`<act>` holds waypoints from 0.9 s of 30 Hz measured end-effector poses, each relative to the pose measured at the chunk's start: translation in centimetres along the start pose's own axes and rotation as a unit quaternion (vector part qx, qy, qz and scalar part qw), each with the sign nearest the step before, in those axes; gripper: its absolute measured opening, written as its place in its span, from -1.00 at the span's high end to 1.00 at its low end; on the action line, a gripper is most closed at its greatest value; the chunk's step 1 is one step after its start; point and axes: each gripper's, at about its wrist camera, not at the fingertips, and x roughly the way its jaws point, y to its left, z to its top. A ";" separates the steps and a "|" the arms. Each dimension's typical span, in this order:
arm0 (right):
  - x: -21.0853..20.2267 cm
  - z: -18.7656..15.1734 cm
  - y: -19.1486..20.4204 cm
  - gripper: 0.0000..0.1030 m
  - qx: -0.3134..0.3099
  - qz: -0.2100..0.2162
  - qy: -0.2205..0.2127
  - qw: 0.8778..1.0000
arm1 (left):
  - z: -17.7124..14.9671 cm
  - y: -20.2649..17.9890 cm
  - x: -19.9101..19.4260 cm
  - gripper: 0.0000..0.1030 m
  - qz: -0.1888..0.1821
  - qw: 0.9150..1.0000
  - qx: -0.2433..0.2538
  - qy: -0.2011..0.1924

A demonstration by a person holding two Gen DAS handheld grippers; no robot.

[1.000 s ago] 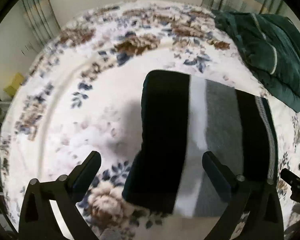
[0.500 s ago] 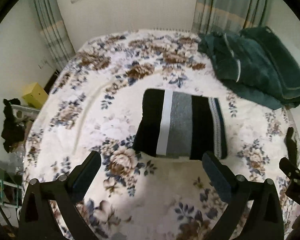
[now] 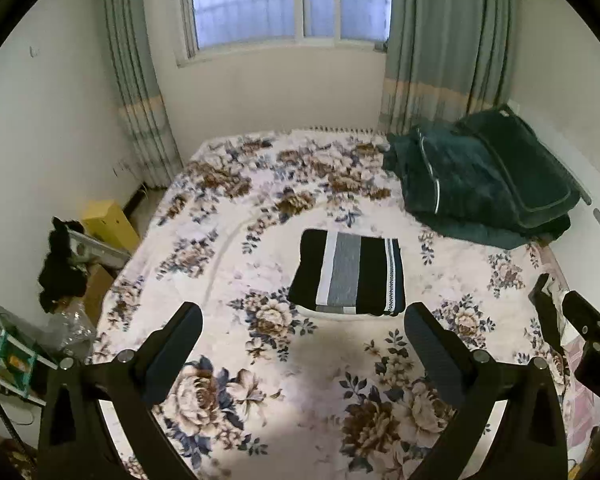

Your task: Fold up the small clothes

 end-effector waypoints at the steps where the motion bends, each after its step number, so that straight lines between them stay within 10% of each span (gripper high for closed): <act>1: -1.7 -0.2 -0.2 -1.00 -0.001 0.000 -0.009 1.000 | -0.1 0.0 -1.0 -1.00 -0.001 1.000 -0.001 -0.005; 14: -15.5 -2.4 -2.8 -1.00 0.002 0.023 -0.069 0.997 | -2.3 -0.9 -10.7 -1.00 -0.003 0.999 0.001 -0.049; 27: -17.8 -1.8 -4.7 -1.00 -0.010 0.045 -0.054 0.997 | -3.1 -1.5 -12.8 -1.00 0.004 1.000 -0.002 -0.017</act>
